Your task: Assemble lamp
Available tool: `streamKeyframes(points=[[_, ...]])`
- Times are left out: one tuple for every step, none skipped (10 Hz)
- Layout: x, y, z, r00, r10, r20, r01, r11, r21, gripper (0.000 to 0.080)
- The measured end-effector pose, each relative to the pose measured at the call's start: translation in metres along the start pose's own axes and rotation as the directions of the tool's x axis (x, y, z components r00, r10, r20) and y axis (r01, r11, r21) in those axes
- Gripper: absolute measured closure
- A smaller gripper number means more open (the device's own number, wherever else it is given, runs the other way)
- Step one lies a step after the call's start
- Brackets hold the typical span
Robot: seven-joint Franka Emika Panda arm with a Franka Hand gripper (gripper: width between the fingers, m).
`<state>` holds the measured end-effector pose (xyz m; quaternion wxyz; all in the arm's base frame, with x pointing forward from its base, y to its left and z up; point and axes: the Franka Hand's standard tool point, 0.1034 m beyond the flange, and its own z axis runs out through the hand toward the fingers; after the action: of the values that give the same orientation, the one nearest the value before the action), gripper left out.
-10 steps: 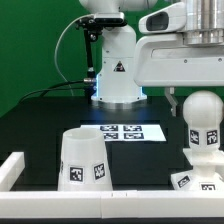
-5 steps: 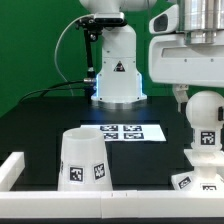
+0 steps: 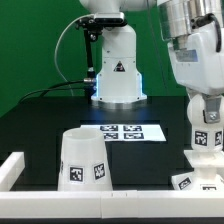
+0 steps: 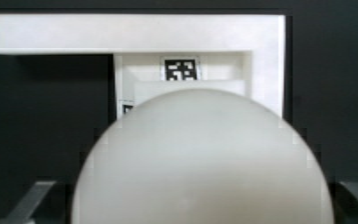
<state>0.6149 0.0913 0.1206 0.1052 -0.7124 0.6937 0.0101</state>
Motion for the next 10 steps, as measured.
streamKeyframes(points=[[0.000,-0.001,-0.001,0.998,-0.067,-0.002,0.067,0.998,0.001,0.0121],[0.001,-0.004,-0.003,0.973,-0.232,-0.003,0.232,0.973,0.007,0.0105],[0.001,-0.007,-0.006,0.911,-0.411,0.000,0.411,0.911,0.006,0.0105],[-0.005,-0.010,-0.008,0.829,-0.558,0.018,0.559,0.829,-0.002,0.0105],[-0.010,-0.010,-0.007,0.783,-0.621,0.021,0.622,0.783,0.000,0.0101],[-0.007,-0.010,-0.007,0.755,-0.655,0.019,0.655,0.755,-0.001,0.0101],[-0.006,-0.010,-0.007,0.699,-0.715,0.017,0.716,0.699,-0.001,0.0101],[-0.006,-0.010,-0.007,0.654,-0.756,0.017,0.756,0.655,-0.001,0.0101],[-0.006,-0.010,-0.007,0.612,-0.791,0.017,0.791,0.612,-0.003,0.0101],[-0.004,-0.009,-0.005,0.437,-0.899,0.018,0.899,0.436,-0.040,0.0101]])
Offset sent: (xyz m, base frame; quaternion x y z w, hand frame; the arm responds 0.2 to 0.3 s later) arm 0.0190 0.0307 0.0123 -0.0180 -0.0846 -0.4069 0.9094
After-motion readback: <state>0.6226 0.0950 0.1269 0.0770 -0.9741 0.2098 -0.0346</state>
